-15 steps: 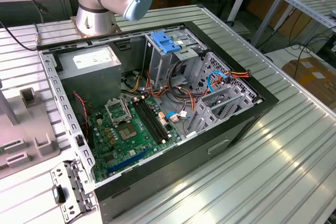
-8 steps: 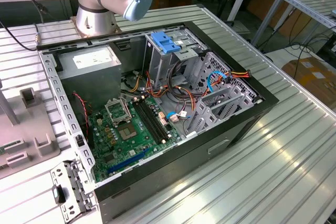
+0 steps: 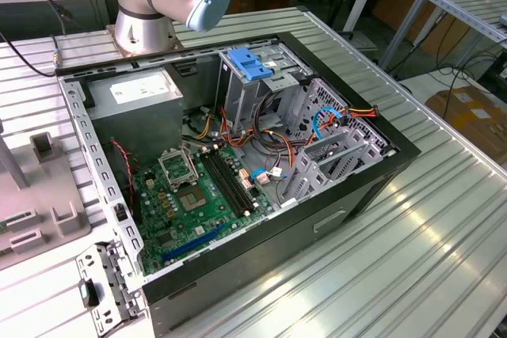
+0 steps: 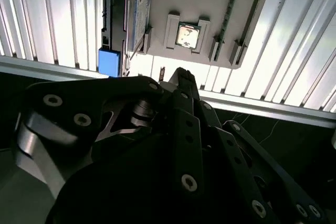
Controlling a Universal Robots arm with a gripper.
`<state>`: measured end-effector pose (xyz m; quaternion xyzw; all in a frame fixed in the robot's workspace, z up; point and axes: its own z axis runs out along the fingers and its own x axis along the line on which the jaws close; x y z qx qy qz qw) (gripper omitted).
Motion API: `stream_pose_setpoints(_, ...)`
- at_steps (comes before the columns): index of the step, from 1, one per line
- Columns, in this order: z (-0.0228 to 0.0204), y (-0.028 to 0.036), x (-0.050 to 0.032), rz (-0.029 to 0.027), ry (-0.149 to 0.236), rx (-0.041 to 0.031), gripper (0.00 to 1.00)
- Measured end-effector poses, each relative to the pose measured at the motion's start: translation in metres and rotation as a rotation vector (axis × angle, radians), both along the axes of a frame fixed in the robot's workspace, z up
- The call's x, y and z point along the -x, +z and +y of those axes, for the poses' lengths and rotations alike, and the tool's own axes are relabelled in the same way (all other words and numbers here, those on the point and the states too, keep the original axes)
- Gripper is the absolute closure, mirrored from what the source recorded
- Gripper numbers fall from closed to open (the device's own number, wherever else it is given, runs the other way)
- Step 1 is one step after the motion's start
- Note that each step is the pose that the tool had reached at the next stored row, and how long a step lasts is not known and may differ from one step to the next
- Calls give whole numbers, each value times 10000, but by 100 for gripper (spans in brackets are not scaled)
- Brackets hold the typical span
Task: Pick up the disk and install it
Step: 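Pick up the disk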
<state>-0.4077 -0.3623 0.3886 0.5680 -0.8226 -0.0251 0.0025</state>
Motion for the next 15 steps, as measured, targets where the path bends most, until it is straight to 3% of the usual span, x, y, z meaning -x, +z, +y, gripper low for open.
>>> stream_pose_setpoints(9,0,0,0,0,588,0,89)
stream_pose_setpoints(15,0,0,0,0,1218,0,89)
